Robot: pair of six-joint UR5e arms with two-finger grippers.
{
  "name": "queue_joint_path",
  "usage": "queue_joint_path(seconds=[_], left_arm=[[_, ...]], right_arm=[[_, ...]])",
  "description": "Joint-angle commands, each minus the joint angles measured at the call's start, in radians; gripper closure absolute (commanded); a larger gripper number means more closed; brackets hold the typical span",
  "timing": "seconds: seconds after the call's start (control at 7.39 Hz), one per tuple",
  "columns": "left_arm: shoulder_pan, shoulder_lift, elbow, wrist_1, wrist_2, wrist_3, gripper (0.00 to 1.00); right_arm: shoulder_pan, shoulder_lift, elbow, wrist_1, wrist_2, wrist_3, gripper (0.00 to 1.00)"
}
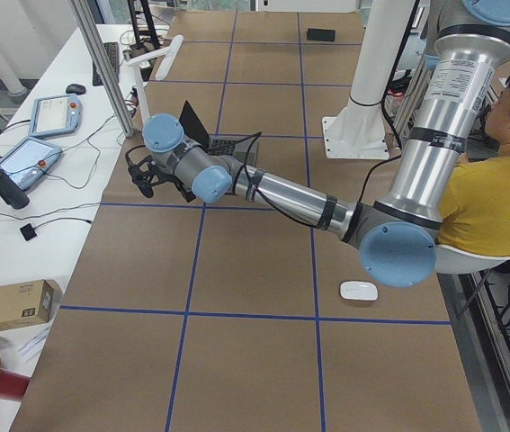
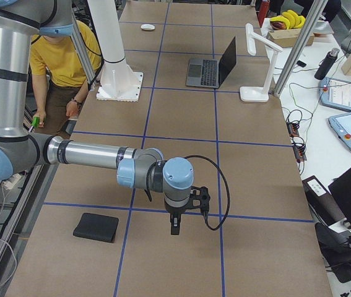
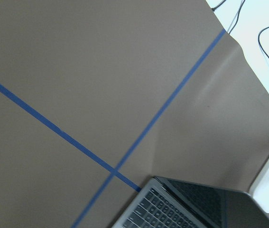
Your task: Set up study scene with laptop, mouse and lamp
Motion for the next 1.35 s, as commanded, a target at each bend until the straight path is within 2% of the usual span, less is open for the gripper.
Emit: queue_joint_path(seconds=[0.0, 0.27, 0.41, 0.54, 0.81, 1.08, 1.22], left_arm=[[-0.057, 0.103, 0.042, 0.006, 0.059, 0.380, 0.00], [-0.062, 0.184, 0.081, 0.006, 0.225, 0.784, 0.00], [-0.065, 0.212, 0.119, 0.006, 0.256, 0.953, 0.00], [-0.075, 0.236, 0.131, 0.041, 0.284, 1.095, 0.00], [-0.127, 0.269, 0.132, 0.139, 0.314, 1.244, 0.00], [-0.138, 0.307, 0.121, 0.142, 0.316, 1.256, 0.00], [-0.138, 0.309, 0.121, 0.141, 0.316, 1.257, 0.00]], right_arm=[[0.129, -0.062, -0.089, 0.008, 0.002, -0.006, 0.00], [0.236, -0.086, -0.088, -0.002, 0.061, -0.020, 0.00], [0.259, -0.116, -0.082, -0.039, 0.107, -0.012, 0.00], [0.264, -0.139, -0.042, -0.057, 0.073, 0.006, 0.00], [0.271, -0.153, 0.057, -0.204, 0.045, 0.227, 0.00], [0.270, -0.149, 0.207, -0.405, 0.016, 0.598, 0.00], [0.268, -0.167, 0.243, -0.456, 0.011, 0.698, 0.01]])
